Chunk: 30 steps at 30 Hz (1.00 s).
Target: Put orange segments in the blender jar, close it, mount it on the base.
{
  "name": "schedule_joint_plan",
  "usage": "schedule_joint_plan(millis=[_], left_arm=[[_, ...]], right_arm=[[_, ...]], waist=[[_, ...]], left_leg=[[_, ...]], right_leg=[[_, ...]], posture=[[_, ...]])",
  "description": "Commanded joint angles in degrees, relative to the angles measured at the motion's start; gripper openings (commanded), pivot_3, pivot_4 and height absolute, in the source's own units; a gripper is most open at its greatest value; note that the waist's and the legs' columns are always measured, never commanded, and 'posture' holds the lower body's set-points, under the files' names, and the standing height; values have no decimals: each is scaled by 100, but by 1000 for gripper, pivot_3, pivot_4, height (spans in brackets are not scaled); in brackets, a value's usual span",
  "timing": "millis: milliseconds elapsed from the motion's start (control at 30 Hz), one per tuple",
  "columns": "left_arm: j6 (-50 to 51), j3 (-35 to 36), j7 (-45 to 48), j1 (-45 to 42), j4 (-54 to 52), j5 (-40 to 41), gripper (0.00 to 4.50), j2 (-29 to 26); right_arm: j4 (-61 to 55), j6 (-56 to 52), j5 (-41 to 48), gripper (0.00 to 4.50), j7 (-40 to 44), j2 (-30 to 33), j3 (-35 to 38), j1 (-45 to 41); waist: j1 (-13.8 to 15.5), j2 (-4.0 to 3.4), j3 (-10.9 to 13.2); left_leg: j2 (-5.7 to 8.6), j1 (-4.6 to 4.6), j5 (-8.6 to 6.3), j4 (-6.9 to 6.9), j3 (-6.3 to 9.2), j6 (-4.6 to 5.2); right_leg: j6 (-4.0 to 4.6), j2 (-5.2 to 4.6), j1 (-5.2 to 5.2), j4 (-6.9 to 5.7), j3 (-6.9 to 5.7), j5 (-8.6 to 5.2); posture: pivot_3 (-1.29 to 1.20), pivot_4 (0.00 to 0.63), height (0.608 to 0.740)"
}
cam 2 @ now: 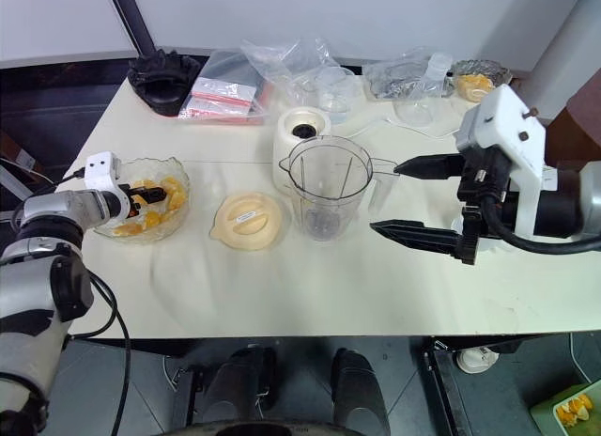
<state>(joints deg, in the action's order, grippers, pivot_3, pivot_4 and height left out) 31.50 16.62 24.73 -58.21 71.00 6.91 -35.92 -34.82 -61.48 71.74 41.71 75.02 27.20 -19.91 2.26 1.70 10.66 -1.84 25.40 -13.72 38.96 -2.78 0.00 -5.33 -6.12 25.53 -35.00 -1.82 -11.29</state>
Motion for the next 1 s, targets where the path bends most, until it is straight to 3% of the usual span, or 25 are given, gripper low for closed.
schedule_joint_plan(millis=[33, 967, 1000], left_arm=[[-240, 174, 42, -178, 61, 190, 4344, 32], [-212, 221, 141, -147, 95, 379, 4344, 223], [-213, 222, 137, -147, 95, 383, 4106, 227]], right_arm=[[-111, 6, 189, 4500, -160, -96, 125, 25], [-332, 178, 184, 4500, -210, -247, -56, 222], [-332, 188, 174, 4500, -216, -257, -62, 221]], waist=[[-6, 0, 0], [7, 0, 0], [7, 0, 0]], left_leg=[[0, 0, 1, 0, 0, 1], [1, 0, 4, 1, -3, 6], [1, 0, 4, 1, -3, 7]], right_leg=[[0, 0, 0, 0, 0, 0], [-1, 17, -3, 0, -2, 0], [-1, 17, -3, 0, -2, 0]], posture=[[0, 150, 740], [0, 150, 740], [0, 150, 740]])
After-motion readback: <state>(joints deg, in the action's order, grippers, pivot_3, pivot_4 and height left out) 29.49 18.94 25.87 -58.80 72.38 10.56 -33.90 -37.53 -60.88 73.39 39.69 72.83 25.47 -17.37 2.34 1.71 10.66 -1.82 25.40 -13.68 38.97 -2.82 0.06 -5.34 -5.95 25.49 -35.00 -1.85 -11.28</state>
